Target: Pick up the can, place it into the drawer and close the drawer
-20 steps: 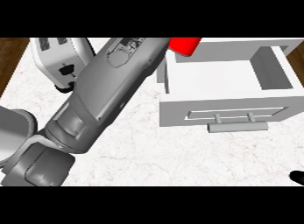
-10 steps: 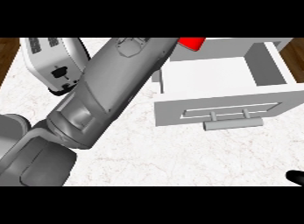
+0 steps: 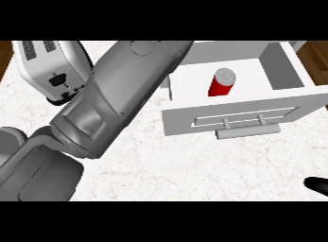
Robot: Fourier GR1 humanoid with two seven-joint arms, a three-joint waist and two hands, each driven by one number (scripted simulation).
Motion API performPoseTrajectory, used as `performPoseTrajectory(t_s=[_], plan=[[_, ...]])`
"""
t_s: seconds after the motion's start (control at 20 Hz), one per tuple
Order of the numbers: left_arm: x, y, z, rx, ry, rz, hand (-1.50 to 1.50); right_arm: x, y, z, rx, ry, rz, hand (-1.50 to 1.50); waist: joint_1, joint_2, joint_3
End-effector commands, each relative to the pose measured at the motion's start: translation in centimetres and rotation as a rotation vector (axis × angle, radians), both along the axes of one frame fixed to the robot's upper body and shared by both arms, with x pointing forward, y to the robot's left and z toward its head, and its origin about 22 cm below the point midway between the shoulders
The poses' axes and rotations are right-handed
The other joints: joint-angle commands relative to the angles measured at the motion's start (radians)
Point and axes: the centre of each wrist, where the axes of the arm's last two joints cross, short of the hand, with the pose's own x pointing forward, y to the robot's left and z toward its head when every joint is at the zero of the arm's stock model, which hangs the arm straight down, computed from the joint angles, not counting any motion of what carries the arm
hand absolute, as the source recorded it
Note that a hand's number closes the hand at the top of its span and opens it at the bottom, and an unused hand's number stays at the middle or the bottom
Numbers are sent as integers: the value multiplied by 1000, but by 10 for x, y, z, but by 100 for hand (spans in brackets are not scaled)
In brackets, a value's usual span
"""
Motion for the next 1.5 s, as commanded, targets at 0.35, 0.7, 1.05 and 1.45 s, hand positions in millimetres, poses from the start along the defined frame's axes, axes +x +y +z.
performPoseTrajectory(t_s=[0.35, 0.7, 1.05, 1.45], plan=[[2, 4, -10, -83, 11, 29, -150, 25, 10, 16, -293, -89, 45, -150, -2, 7, 0], [0, -1, 4, -138, -2, 13, -150, 44, 34, 10, -535, -99, 8, -150, 30, 3, -2], [1, -3, 16, -131, -17, 12, -150, 86, 48, -19, -748, -78, -18, -150, 74, 3, -1], [2, 2, -2, -109, -2, -10, -150, 135, 80, -55, -978, -21, -34, -150, 110, -13, -3]])
